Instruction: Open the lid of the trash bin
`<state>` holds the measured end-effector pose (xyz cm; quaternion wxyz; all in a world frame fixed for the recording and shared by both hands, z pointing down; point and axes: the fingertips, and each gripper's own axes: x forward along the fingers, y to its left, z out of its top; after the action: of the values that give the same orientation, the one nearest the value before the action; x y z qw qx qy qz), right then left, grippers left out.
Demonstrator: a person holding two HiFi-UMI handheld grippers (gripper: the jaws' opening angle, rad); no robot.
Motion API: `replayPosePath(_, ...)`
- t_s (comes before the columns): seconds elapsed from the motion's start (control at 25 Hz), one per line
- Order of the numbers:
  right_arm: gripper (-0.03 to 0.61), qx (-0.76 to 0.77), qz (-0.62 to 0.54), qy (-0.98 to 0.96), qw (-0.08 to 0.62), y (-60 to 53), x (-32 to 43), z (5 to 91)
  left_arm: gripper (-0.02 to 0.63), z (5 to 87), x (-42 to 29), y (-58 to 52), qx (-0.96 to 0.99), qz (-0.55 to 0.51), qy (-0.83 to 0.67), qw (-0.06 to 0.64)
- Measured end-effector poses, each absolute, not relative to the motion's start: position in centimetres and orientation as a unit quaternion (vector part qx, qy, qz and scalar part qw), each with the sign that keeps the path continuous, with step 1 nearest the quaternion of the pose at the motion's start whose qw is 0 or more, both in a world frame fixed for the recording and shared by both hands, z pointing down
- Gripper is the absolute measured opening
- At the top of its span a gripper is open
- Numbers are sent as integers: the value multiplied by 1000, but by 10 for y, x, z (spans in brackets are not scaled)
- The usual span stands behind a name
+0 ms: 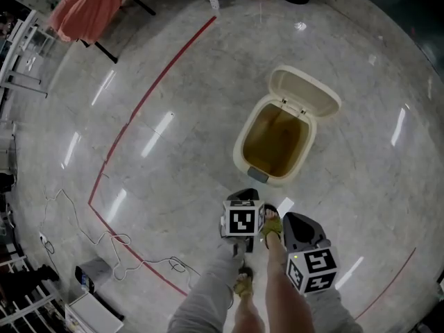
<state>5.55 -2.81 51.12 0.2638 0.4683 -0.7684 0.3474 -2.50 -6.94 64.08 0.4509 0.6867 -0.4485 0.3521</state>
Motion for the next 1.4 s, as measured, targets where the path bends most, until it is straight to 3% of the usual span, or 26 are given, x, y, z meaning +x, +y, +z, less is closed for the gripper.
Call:
replayPosePath(1.04, -3, 472, 339, -778, 241, -10, 57, 473, 8, 472, -25, -16, 736, 190, -461, 458)
replayPosePath(1.4, -3, 470, 332, -781, 245, -1, 57, 461, 8, 456, -23, -5, 743, 190, -465, 443)
